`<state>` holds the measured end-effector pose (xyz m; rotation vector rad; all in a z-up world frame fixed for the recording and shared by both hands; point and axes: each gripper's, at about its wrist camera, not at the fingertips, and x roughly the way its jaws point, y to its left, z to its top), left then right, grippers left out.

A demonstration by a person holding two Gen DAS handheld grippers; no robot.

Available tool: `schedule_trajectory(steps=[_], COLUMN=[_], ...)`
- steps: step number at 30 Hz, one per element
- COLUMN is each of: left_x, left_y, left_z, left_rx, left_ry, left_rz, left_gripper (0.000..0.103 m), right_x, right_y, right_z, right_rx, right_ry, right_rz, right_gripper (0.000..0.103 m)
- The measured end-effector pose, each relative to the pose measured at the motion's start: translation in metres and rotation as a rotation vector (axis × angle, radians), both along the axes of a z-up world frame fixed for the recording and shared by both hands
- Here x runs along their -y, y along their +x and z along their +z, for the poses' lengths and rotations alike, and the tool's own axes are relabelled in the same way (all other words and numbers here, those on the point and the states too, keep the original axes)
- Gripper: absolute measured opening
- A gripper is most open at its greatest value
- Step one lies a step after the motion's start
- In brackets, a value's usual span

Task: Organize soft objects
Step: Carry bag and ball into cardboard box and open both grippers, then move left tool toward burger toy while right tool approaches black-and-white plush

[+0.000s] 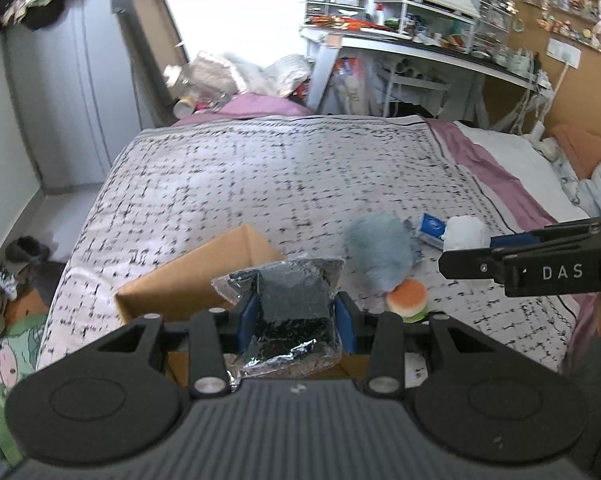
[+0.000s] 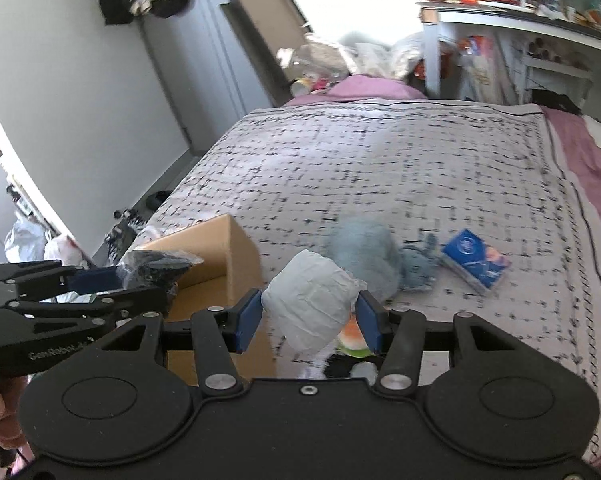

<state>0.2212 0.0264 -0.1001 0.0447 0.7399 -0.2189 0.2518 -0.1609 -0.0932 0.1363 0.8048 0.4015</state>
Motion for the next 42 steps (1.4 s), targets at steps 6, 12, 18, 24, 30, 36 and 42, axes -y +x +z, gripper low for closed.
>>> schedule_trajectory(steps=[6, 12, 18, 24, 30, 36, 42], left_x=[-0.022, -0.037, -0.046, -0.057, -0.059, -0.053, -0.033], left_y=[-0.002, -0.004, -0.008, -0.012, -0.016, -0.016, -0.014], left_z=[-0.019, -0.039, -0.047, -0.04, -0.027, -0.017, -0.007], left_rx=[-0.034, -0.088, -0.102, -0.089, -0.069, -0.095, -0.097], left_ry=[-0.039, -0.052, -0.033, -0.064, -0.06, -0.055, -0.024], left_rz=[0.033, 0.031, 0.034, 0.059, 0.063, 0.06, 0.065], left_gripper=[0.041, 0.042, 0.051, 0.057, 0.063, 0.076, 0.081], right_x=[-0.03, -0.053, -0.069, -0.077, -0.078, -0.06, -0.03], right_y=[0.002, 0.004, 0.005, 0.006, 0.008, 0.005, 0.001], right_z=[-0.001, -0.006, -0.01, -0.01, -0.008, 0.001, 0.002], right_rx=[-0.001, -0.01, -0.015, -0.022, -0.044, -0.022, -0.01], right_ry=[-0.021, -0.034, -0.049, -0.05, -0.01, 0.025, 0.022], right_rz=[0.039, 0.061, 0.08, 0.087, 0.1, 0.074, 0.032], right_gripper=[0.051, 0.051, 0.051, 0.051, 0.059, 0.075, 0.078])
